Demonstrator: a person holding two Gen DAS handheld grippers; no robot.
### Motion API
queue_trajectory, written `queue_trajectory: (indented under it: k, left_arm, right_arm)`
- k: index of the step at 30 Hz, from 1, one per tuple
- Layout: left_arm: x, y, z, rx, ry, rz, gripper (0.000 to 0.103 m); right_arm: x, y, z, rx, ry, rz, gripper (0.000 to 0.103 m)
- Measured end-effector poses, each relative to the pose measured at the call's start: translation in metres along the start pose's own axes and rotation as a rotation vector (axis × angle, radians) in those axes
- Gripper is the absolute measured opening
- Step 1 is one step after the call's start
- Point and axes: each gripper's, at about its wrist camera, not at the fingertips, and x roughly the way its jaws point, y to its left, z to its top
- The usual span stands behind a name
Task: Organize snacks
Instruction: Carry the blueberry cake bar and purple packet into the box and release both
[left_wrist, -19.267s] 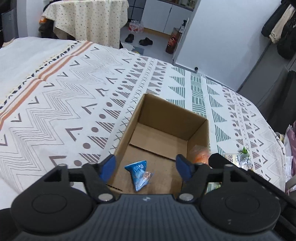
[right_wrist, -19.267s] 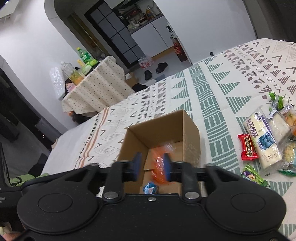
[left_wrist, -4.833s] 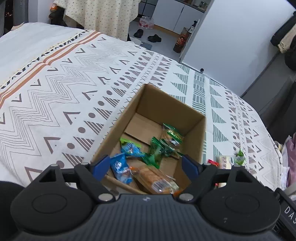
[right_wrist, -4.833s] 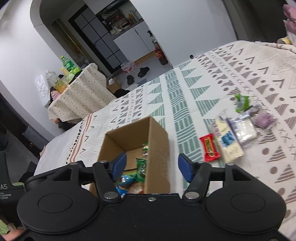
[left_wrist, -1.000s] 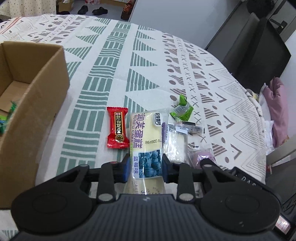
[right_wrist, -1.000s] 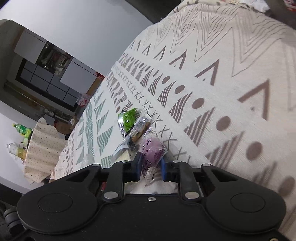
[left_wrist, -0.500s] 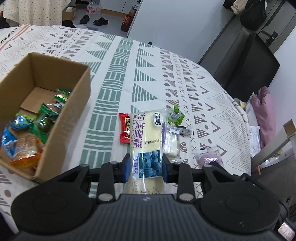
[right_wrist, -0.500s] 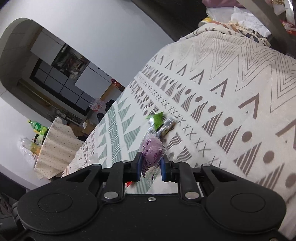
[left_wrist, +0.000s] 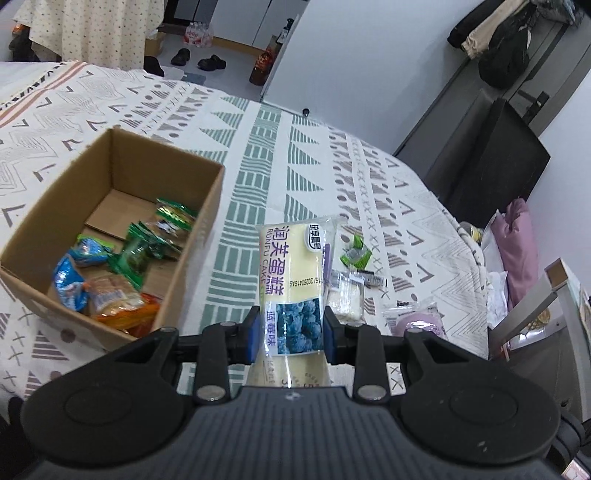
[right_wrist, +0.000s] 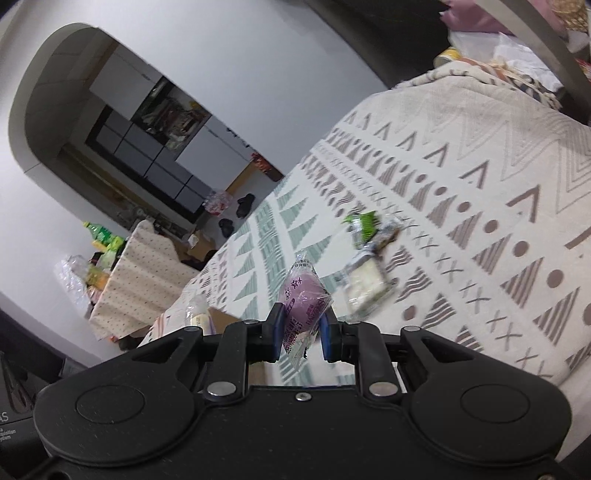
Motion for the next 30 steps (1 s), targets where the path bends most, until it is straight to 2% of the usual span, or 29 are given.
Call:
queue_trajectory:
  k: [14,21,30]
  left_arm:
    - [-0.037,0.053,0.026,-0.071,-0.056,0.011,0.032]
    - [-0.043,0.086,0.039,-0.116,-0.053,0.011,0.032]
    - [-0.040,0.119,0.063,-0.120,-0.040,0.016,0.032]
  right_arm:
    - [0.012,0.066,-0.020,-0.091,0.032,0.064,0.020]
    - [0.023,0.091,-0.031,-0.129,0.051,0.071,0.020]
    - [0.045,0.120,-0.047,-0.172,0.080,0.077,0.020]
